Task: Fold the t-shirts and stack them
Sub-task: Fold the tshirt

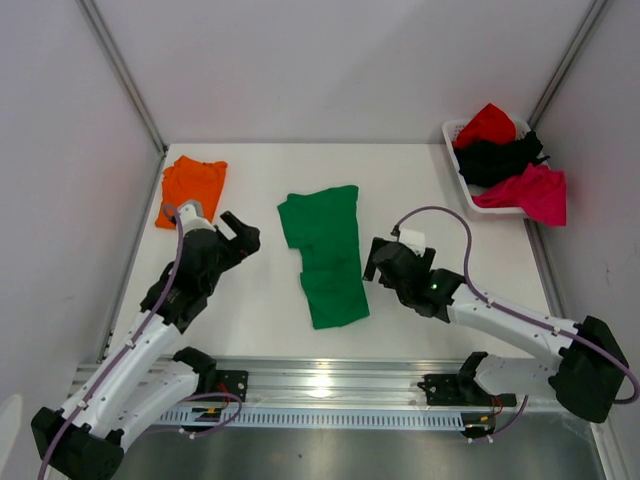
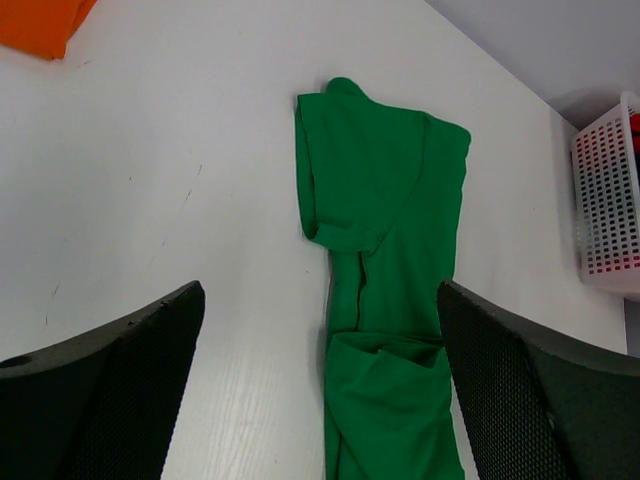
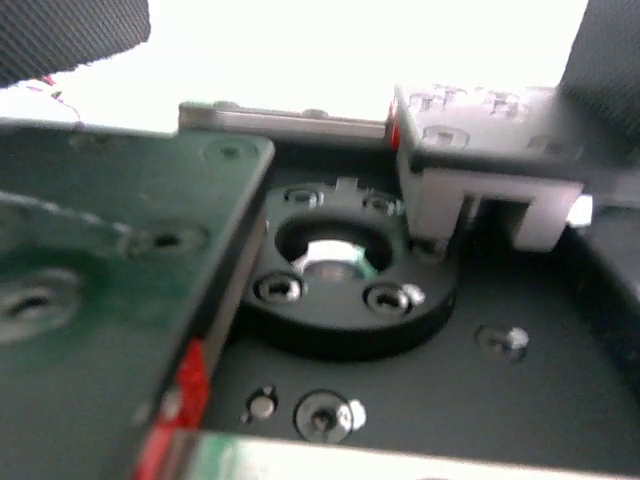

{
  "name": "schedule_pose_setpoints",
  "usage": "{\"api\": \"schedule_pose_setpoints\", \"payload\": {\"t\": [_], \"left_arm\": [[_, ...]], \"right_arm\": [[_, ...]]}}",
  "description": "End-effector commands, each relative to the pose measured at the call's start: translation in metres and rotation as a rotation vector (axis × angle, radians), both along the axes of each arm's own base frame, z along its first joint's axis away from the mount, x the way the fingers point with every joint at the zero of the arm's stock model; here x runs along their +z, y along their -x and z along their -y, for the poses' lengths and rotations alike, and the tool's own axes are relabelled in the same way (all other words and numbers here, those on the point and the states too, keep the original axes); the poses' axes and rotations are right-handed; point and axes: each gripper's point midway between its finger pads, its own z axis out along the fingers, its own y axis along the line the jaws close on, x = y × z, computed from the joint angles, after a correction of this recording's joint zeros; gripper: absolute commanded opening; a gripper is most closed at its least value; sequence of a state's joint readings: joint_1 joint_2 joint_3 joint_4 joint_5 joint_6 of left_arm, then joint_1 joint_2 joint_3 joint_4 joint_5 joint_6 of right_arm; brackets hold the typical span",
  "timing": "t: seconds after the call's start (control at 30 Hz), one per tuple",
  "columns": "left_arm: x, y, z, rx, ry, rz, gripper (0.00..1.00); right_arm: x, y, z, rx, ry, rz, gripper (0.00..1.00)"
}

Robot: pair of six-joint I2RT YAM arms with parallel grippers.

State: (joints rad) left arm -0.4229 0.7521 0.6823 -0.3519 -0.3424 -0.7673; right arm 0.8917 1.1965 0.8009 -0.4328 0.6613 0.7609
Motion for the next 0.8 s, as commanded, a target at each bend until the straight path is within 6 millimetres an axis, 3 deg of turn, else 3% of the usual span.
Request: {"api": "schedule_pose_setpoints", "payload": {"t": [0.0, 0.1, 0.13, 0.2, 0.33, 0.53, 0.77], "left_arm": [[0.018, -0.006, 0.002, -0.012, 0.017, 0.048, 0.99], [0.018, -0.005, 0.005, -0.019, 0.035, 0.054, 0.99], [0.015, -0.005, 0.006, -0.023, 0.037, 0.051, 0.99], [0.015, -0.005, 0.009, -0.037, 0.04, 0.047, 0.99], [0.008, -0.008, 0.015, -0.065, 0.027, 0.014, 0.99], [0.007, -0.012, 0.028, -0.115, 0.048, -0.007, 0.97], [0.007, -0.011, 0.027, -0.116, 0.043, -0.013, 0.96]], "right_arm": [[0.0, 0.011, -0.031, 0.102, -0.241, -0.041, 0.97], [-0.015, 0.027, -0.044, 0.153, -0.381, -0.061, 0.89], [-0.01, 0.032, -0.047, 0.176, -0.428, -0.051, 0.86], [-0.019, 0.037, -0.04, 0.139, -0.436, -0.08, 0.85], [-0.033, 0.05, -0.029, 0.117, -0.455, -0.116, 0.86], [-0.045, 0.064, -0.043, 0.135, -0.653, -0.161, 0.88], [-0.066, 0.073, -0.047, 0.124, -0.709, -0.222, 0.88]]}}
